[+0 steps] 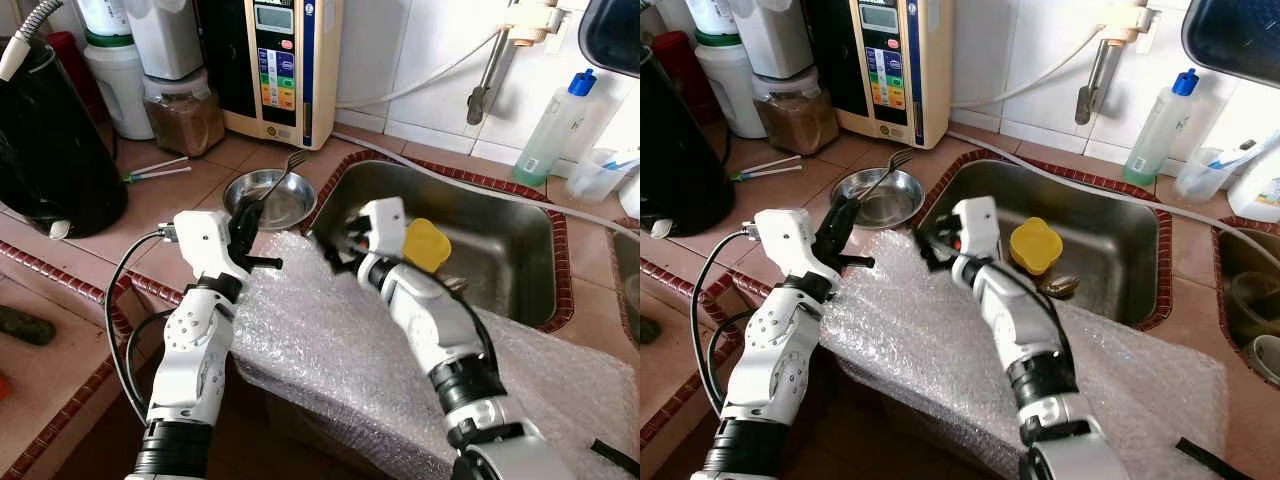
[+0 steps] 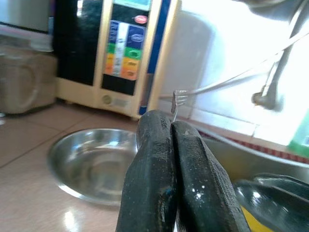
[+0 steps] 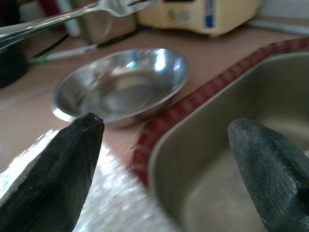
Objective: Kitchen organization
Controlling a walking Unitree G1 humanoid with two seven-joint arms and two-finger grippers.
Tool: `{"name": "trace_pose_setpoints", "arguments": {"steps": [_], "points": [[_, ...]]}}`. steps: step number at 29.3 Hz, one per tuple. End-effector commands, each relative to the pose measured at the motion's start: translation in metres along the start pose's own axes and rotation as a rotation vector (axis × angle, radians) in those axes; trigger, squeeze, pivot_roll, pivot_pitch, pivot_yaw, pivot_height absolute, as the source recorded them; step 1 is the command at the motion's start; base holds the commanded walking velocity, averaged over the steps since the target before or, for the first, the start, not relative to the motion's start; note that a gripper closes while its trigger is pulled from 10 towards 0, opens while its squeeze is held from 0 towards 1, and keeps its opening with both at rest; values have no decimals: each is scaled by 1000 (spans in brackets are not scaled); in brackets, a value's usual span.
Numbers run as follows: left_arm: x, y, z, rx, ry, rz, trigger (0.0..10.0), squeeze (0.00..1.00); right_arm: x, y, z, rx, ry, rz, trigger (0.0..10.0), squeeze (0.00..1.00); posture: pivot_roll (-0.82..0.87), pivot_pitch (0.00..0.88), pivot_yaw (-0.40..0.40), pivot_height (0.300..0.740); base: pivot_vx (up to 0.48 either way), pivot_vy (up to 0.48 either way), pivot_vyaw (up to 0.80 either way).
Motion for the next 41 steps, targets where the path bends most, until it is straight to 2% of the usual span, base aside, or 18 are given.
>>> {"name": "trace_pose_setpoints", "arguments": {"steps": [1,2,3,6,8,11,12,15,16,19,28,34,35,36,40,41], "points": [[-9,-3,3,-6,5,-40,0,0,-10,0,-1,4,-35,-41,10000,75,106,0,-19,740,0,0,0],[-12,-3,3,-6,8,-54,0,0,-15,1,-1,2,-60,-61,10000,0,106,0,-20,740,0,0,0],[-16,-4,2,-4,20,-74,0,0,-24,1,-2,-1,-101,-98,10000,0,103,0,-20,740,0,0,0],[-21,-5,1,3,46,-101,0,0,-34,2,-2,-13,-159,-142,10000,0,103,0,-21,740,0,0,0],[-28,-5,-2,27,88,-141,0,0,-37,2,6,-66,-260,-138,10000,0,105,0,-22,740,0,0,0],[-32,-5,-6,55,96,-167,0,0,-37,1,14,-113,-300,-119,10000,0,106,0,-22,740,0,0,0],[-33,-5,-7,61,94,-176,0,0,-36,1,25,-170,-341,-94,10000,0,103,0,-21,740,0,0,0],[-36,-5,-8,64,98,-187,0,0,-35,1,39,-239,-393,-40,10000,0,103,0,-21,740,0,0,0],[-36,-5,-8,64,98,-187,0,0,-35,1,39,-239,-393,-40,10000,0,103,0,-21,740,0,0,0],[-40,-5,-10,73,102,-204,0,0,-32,2,48,-285,-475,22,10000,0,104,0,-23,740,0,0,0],[-47,-4,-11,85,96,-243,0,0,-19,-1,47,-275,-524,95,10000,0,103,0,-23,740,0,0,0],[-58,-5,-11,93,89,-306,0,0,-6,-9,46,-252,-526,116,10000,0,104,0,-24,740,0,0,0],[-60,-6,-13,99,89,-320,0,0,-4,-10,48,-254,-520,119,8118,0,104,0,-24,740,0,0,0],[-62,-6,-13,102,88,-326,0,0,-4,-11,49,-256,-518,122,0,0,102,0,-23,740,0,0,0],[-65,-5,-14,105,87,-339,0,0,-5,-12,52,-268,-520,112,0,0,101,0,-24,740,0,0,0],[-65,-5,-15,106,88,-338,0,0,-10,-12,51,-267,-519,82,0,0,100,0,-26,740,0,0,0]]}}
Point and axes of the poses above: a point about 5 cm out from each wrist's last joint towards the gripper, its own y axis pointing back from the gripper into the wrist, its own z axis along the axis of the wrist's last joint, x = y × z, the point moved 4 cm from there along -y, pointing out of the wrist towards the gripper, and after that the axes turned 14 degrees about y, right-handed, at the moved point
